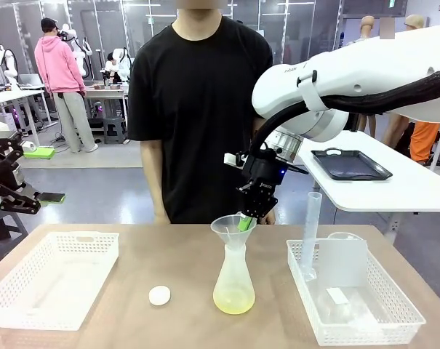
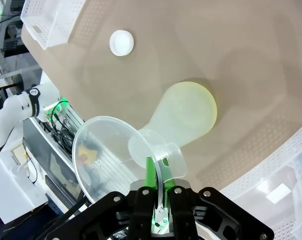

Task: Prepare the solutions needed for the experiment.
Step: Once the solution is in the Big flask , pick up the Plastic Funnel and place it back into the right Organizing basket.

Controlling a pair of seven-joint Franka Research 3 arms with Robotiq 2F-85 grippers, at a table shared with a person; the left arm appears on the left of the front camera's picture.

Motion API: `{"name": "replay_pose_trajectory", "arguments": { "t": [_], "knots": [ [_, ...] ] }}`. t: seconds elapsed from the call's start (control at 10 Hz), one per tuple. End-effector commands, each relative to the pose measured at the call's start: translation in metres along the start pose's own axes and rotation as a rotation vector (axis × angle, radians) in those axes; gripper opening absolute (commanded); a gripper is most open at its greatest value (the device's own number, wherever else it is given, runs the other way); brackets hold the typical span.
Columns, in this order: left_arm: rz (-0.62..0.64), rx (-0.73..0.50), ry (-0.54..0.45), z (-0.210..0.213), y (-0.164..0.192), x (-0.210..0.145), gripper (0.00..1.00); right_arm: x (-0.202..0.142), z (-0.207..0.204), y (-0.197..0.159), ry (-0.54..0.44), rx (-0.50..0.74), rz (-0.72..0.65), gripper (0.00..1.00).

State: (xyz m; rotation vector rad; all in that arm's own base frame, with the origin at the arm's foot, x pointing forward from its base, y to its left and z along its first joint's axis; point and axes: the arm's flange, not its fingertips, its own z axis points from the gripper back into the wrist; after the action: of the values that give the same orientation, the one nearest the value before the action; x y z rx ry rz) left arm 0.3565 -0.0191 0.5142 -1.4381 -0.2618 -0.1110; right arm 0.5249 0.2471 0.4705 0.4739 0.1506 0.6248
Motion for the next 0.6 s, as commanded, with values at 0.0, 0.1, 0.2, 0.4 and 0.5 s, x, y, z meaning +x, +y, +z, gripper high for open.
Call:
{"name": "replay_pose_trajectory", "arguments": {
  "t": [0.0,0.1,0.2,0.4,0.5],
  "knots": [
    [-0.008,-0.019,0.001,-0.001,-0.002,0.0,1.0,-0.01,0.001,0.01,-0.033,0.004,0.039,0.0],
    [-0.008,-0.019,0.001,-0.001,-0.002,0.0,1.0,-0.011,0.003,0.013,-0.049,-0.001,0.059,0.0],
    [-0.008,-0.019,0.001,-0.001,-0.002,0.0,1.0,-0.012,0.006,0.016,-0.061,-0.013,0.067,0.0],
    [-0.008,-0.019,0.001,-0.001,-0.002,0.0,1.0,-0.018,0.015,0.027,-0.08,-0.044,0.086,0.0],
    [-0.008,-0.019,0.001,-0.001,-0.002,0.0,1.0,-0.022,0.021,0.033,-0.1,-0.054,0.113,0.0]
  ]
}}
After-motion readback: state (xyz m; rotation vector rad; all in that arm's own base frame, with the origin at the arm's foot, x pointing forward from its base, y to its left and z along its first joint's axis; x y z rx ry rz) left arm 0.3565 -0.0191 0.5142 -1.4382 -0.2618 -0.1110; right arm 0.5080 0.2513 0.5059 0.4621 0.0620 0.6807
